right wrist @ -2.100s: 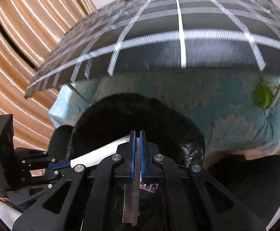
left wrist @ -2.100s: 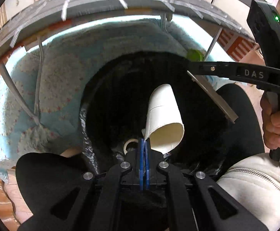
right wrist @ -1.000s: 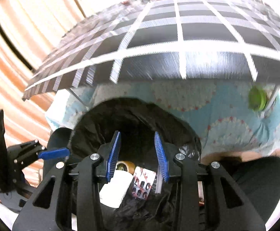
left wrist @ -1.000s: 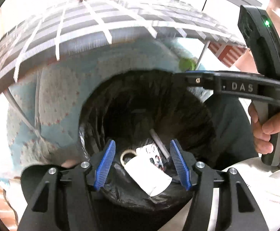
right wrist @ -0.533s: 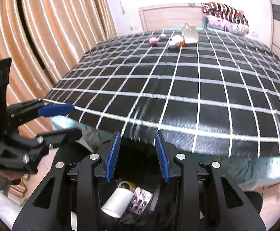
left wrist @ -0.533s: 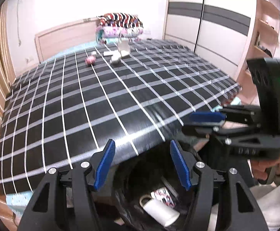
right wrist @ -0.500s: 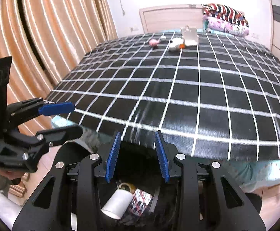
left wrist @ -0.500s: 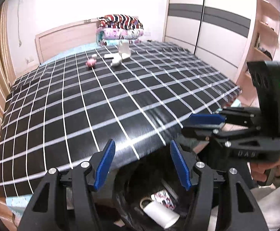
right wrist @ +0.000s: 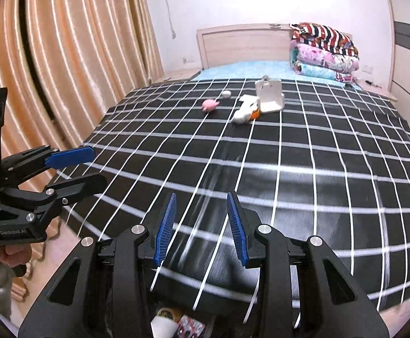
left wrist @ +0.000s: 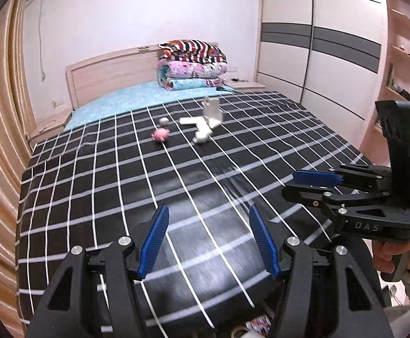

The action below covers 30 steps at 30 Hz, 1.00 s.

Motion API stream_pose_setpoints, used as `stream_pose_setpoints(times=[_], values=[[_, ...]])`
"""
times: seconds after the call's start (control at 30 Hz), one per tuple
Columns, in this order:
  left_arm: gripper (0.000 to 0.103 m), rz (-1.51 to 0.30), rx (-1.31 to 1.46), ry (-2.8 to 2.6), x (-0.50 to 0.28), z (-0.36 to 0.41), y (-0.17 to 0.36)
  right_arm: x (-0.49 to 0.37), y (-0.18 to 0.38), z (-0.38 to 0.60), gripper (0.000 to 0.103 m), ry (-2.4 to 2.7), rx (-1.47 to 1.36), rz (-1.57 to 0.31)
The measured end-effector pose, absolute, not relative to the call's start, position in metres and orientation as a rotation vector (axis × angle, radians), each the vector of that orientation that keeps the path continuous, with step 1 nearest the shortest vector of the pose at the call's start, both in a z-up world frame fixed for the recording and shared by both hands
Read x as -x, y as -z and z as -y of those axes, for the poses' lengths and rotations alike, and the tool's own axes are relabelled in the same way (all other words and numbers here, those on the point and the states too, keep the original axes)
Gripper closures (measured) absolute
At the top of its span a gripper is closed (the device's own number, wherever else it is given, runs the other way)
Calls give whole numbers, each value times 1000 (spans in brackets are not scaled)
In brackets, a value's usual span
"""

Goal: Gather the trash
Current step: 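Grasp the pink pig toy with the left tool while the right tool grasps the white tissue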

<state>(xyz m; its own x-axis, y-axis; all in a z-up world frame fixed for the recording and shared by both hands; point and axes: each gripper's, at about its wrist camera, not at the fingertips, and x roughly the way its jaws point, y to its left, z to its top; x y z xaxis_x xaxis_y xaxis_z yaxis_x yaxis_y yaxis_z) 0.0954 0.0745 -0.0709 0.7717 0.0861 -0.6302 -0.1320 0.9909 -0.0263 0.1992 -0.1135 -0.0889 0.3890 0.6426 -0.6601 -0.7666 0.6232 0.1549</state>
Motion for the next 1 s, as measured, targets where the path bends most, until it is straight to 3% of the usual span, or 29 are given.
stream_pose_setpoints(times=[1.0], values=[[46, -762, 249, -148, -265, -198, 88, -337, 107, 16, 66, -785, 165, -880]])
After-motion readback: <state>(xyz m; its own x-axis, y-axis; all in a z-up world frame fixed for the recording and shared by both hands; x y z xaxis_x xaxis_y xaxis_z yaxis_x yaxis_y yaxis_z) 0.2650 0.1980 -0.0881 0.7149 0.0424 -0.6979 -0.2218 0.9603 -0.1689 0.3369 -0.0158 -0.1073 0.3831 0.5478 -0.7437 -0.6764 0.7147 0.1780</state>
